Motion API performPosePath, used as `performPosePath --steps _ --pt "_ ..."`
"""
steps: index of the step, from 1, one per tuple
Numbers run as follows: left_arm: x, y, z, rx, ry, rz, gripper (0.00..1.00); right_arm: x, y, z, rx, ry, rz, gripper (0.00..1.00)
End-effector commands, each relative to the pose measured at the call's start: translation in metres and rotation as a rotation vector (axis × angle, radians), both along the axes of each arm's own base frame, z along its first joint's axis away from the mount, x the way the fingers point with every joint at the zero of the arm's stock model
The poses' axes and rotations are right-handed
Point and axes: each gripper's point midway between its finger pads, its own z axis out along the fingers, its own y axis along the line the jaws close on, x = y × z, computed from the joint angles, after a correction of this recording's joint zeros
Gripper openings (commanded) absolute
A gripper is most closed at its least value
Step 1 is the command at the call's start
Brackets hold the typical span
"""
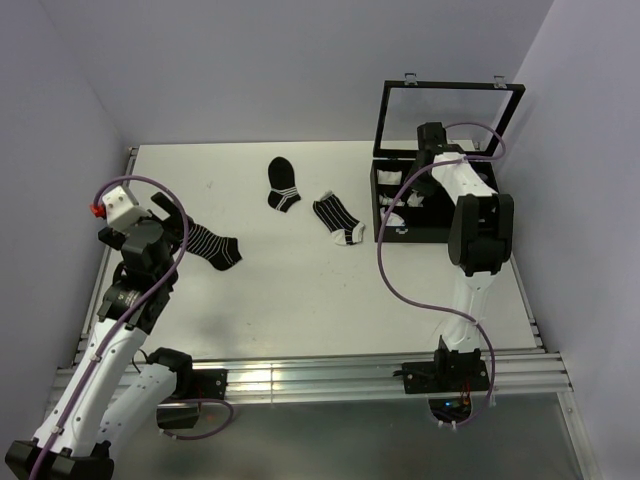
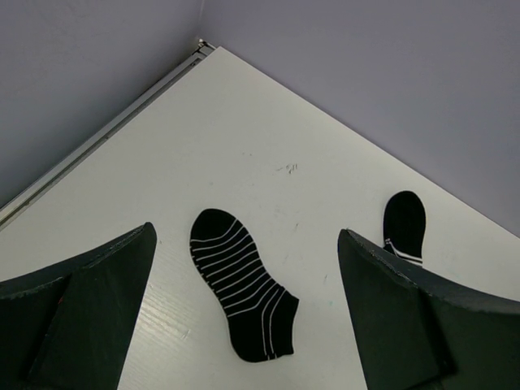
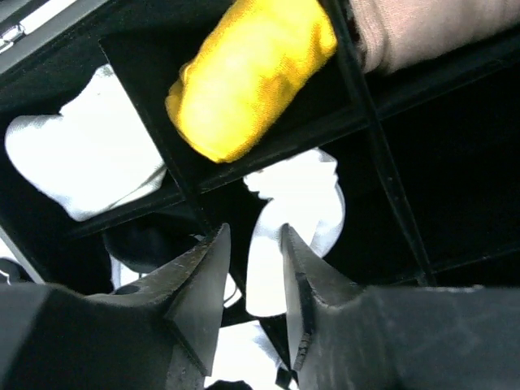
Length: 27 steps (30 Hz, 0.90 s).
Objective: Roll the socks
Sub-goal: Place the sock in the storage box, then move the sock to the center of the board.
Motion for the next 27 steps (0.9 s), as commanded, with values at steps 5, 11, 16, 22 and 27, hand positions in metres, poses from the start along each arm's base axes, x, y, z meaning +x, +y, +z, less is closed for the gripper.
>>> performPosePath --steps 5,11,16,22,27 --pt "-0.002 0.001 0.011 -0.009 -0.040 -0.008 0.99 -0.001 0.016 -0.011 0.058 -0.027 0.008 0.37" --pt "-0.002 0.000 0.011 -0.011 -0.040 -0.013 0.99 -0.013 0.016 -0.042 0.076 0.041 0.006 0.36" --pt "-0.003 -0.001 0.012 -0.015 -0.043 -0.019 0.99 -0.009 0.006 -0.017 0.033 -0.005 -0.005 0.36" --pt "-0.005 -0.002 0.014 -0.020 -0.050 -0.026 0.99 -0.004 0.010 0.065 -0.007 -0.222 0.050 0.50" --pt "-0.008 -0.001 0.014 -0.029 -0.050 -0.024 0.99 -0.013 0.030 0.117 -0.067 -0.316 0.151 0.61"
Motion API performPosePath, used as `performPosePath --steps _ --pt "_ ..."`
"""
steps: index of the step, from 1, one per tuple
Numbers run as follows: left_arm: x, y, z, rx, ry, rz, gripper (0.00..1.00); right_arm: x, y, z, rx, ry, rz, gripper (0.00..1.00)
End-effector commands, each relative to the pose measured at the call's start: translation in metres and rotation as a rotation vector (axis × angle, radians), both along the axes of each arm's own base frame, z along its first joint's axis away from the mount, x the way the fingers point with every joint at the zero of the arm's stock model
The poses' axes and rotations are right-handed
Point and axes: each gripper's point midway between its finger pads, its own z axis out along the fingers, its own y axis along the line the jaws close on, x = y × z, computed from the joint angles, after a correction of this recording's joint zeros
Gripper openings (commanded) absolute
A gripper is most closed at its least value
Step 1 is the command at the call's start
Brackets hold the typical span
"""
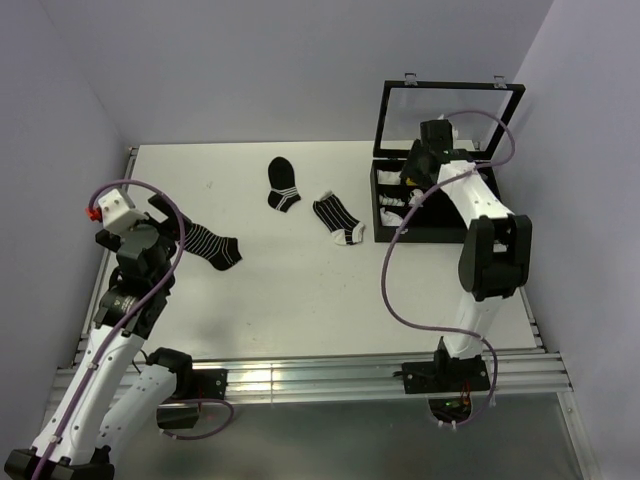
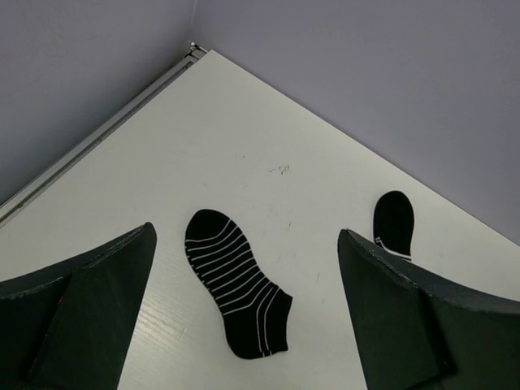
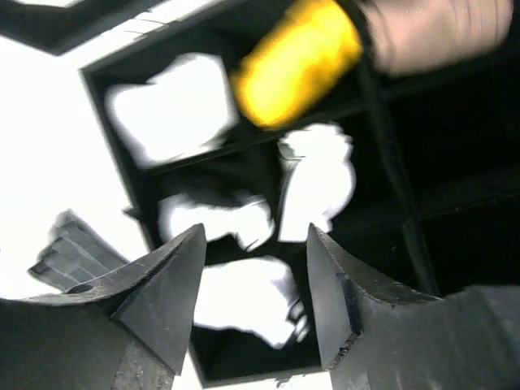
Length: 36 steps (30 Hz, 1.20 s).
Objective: Roll the socks
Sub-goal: Move the sock to the center of the board.
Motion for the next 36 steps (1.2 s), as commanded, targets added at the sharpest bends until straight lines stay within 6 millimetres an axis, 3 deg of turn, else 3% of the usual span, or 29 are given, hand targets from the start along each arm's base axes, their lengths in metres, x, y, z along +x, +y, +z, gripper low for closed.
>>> performPosePath --steps 1,5,6,9,10,13,16,24,31,36 --pt "-0.003 0.001 0.008 -0.018 -0.025 -0.003 0.99 -0.003 0.024 0.076 -0.053 -0.182 0.105 0.61" --pt "-0.005 -0.001 0.008 -0.025 -0.024 -0.012 0.99 -0.018 0.065 0.099 -0.077 -0.263 0.248 0.64" --pt "-0.005 -0.001 0.007 -0.027 -0.022 -0.013 1.00 -0.025 0.085 0.100 -0.067 -0.273 0.306 0.64" --pt "-0.006 -0.001 0.008 -0.034 -0.023 -0.010 1.00 -0.041 0.112 0.098 -0.068 -0.306 0.389 0.66" --pt "-0.006 0.000 0.008 -0.034 -0.019 -0.009 0.99 -0.052 0.131 0.090 -0.056 -0.294 0.439 0.66" --pt "-0.007 -0.001 0.009 -0.039 -0.021 -0.009 0.99 -0.066 0.161 0.067 -0.032 -0.263 0.508 0.66" --pt "-0.006 -0.002 0.009 -0.040 -0.020 -0.017 0.99 -0.073 0.182 0.039 -0.026 -0.210 0.547 0.66" --pt "-0.008 -0.001 0.009 -0.038 -0.017 -0.017 0.99 -0.073 0.202 -0.028 -0.073 -0.063 0.590 0.66" --pt "-0.008 -0.003 0.010 -0.039 -0.020 -0.026 0.99 -0.070 0.210 -0.066 -0.073 0.039 0.579 0.66" --pt "-0.008 -0.004 0.011 -0.040 -0.023 -0.034 0.99 -0.082 0.212 -0.090 -0.041 0.130 0.566 0.66"
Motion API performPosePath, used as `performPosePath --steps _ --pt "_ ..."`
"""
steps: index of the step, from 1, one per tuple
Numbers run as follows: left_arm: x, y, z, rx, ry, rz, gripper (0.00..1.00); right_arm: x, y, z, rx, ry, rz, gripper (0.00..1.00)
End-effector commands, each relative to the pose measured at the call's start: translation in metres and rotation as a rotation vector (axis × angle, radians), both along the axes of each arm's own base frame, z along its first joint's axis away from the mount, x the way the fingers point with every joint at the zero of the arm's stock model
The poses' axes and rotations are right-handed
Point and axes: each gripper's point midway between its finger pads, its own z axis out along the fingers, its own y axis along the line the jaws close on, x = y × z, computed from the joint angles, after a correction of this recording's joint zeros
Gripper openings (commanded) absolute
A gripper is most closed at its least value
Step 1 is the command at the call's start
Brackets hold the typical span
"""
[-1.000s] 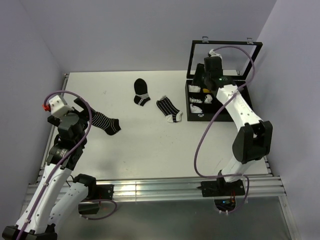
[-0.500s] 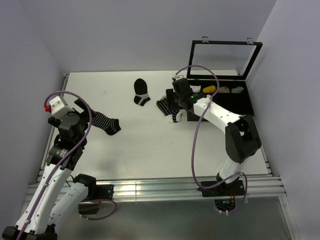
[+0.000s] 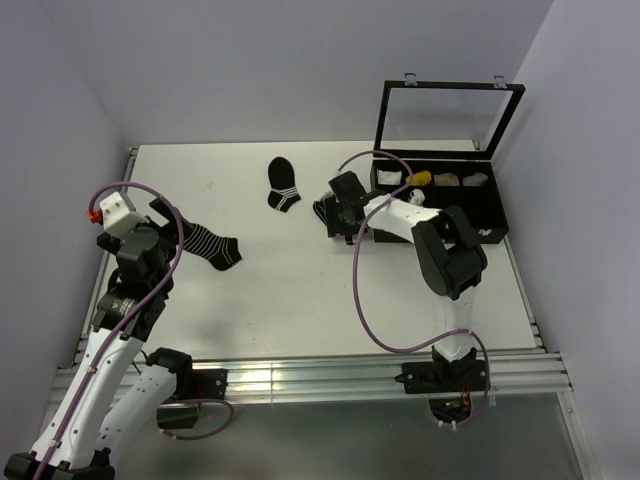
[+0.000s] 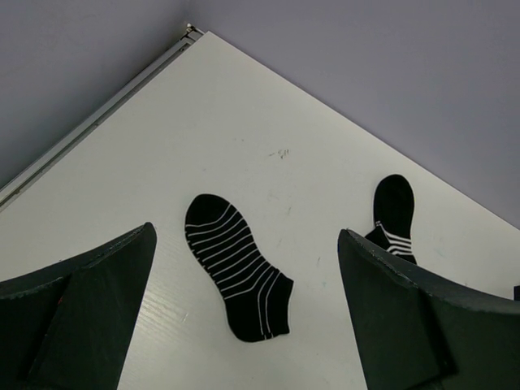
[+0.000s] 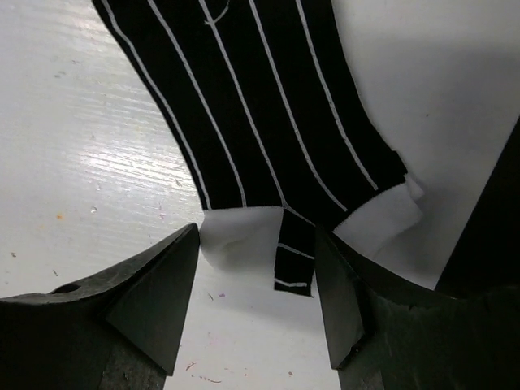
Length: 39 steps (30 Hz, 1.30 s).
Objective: Roll the socks
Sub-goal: Move the sock to the center of the board.
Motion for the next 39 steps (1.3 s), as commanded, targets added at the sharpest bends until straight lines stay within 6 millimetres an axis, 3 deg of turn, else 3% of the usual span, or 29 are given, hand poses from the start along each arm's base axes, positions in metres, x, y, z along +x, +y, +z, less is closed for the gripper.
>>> performPosePath --steps 1,4,10,12,14,15,19,21,24,27,35,39 --pt "-0.003 0.000 0.020 -0.024 -0.059 -0.008 1.00 -0.002 0.013 0.005 0.033 0.024 -0.010 0.66" --pt "-0.003 0.000 0.021 -0.026 -0.064 -0.010 0.99 -0.017 0.017 0.001 0.036 0.065 -0.005 0.66" --pt "-0.004 0.000 0.021 -0.030 -0.066 -0.009 1.00 -0.066 0.042 -0.009 0.042 0.174 0.035 0.66" --pt "-0.004 0.000 0.021 -0.029 -0.066 -0.008 0.99 -0.090 0.063 -0.005 0.094 0.216 0.069 0.66" --pt "-0.004 0.001 0.021 -0.027 -0.066 -0.003 0.99 -0.102 0.080 0.001 0.131 0.222 0.094 0.66" --pt "-0.004 0.001 0.021 -0.029 -0.065 -0.005 1.00 -0.112 0.099 0.010 0.155 0.219 0.146 0.66" --pt "-0.002 -0.001 0.019 -0.026 -0.058 -0.009 0.99 -0.128 0.142 0.045 0.208 0.167 0.298 0.65" --pt "-0.002 -0.001 0.018 -0.025 -0.055 -0.009 1.00 -0.124 0.154 0.069 0.235 0.114 0.342 0.65" --pt "-0.002 -0.001 0.019 -0.028 -0.057 -0.012 1.00 -0.104 0.155 0.088 0.186 0.003 0.397 0.63" --pt "-0.001 -0.002 0.018 -0.026 -0.055 -0.015 1.00 -0.083 0.157 0.093 0.127 -0.084 0.455 0.61" --pt "-0.002 -0.002 0.019 -0.029 -0.059 -0.015 0.99 -0.045 0.170 0.073 0.112 -0.115 0.522 0.58" --pt "-0.002 -0.002 0.019 -0.029 -0.061 -0.020 0.99 -0.027 0.167 0.047 0.094 -0.095 0.499 0.57"
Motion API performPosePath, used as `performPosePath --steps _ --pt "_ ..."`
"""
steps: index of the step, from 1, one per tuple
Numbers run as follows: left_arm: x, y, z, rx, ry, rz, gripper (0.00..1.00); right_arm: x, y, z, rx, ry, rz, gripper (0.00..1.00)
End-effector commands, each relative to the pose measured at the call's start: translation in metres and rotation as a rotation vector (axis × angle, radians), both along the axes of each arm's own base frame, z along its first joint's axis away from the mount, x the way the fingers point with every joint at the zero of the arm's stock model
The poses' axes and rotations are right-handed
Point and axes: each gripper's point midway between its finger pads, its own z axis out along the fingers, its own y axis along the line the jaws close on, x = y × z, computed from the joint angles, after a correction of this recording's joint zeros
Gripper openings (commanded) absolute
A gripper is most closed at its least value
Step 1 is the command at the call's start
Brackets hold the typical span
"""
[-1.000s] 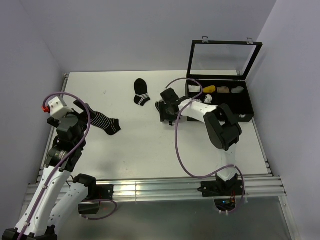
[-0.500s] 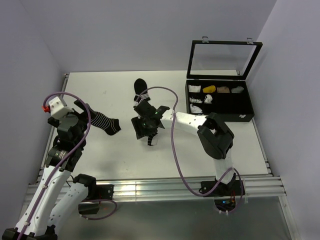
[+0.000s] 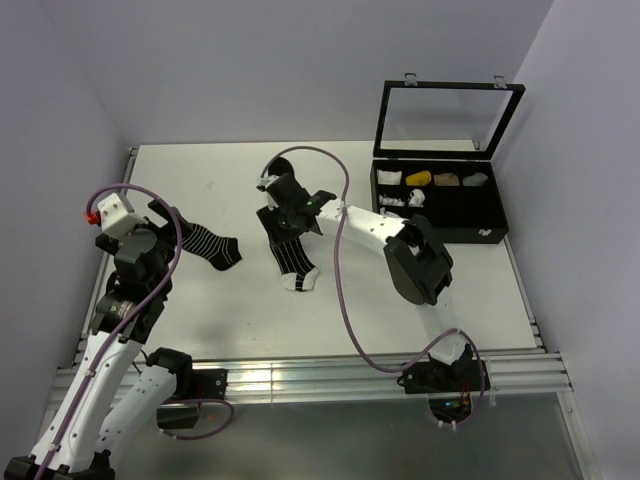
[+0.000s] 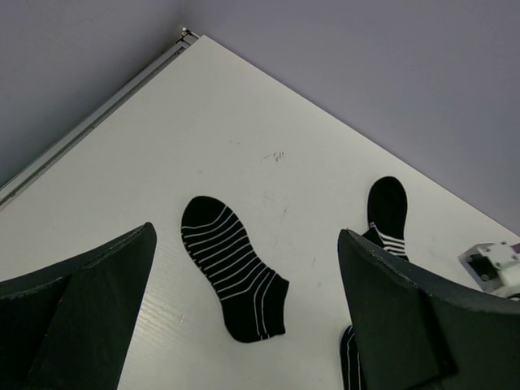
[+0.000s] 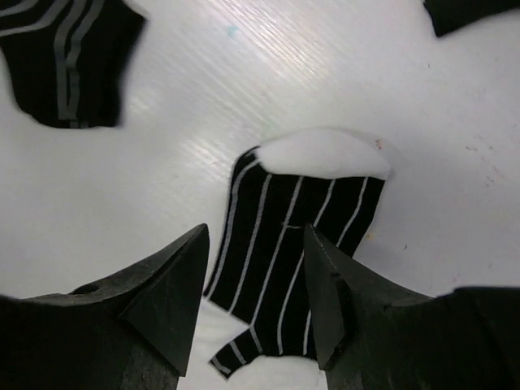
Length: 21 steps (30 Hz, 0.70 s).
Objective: Roll the socks
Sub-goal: Move the sock to the center of the board.
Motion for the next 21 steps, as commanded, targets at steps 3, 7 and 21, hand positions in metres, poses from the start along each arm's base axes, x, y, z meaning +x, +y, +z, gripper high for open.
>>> performPosePath --steps 3,7,21 --pt "0.000 -0.002 0.015 -0.022 -0.044 -0.012 1.00 0.025 -0.005 -0.031 -0.021 0.006 -0.010 0.57" --pt "0.000 -0.003 0.015 -0.024 -0.044 -0.016 0.99 0.029 -0.024 -0.049 -0.055 0.033 -0.086 0.56" --pt "0.002 -0.006 0.013 -0.030 -0.038 -0.035 0.99 -0.017 -0.130 -0.047 -0.095 0.148 -0.556 0.60"
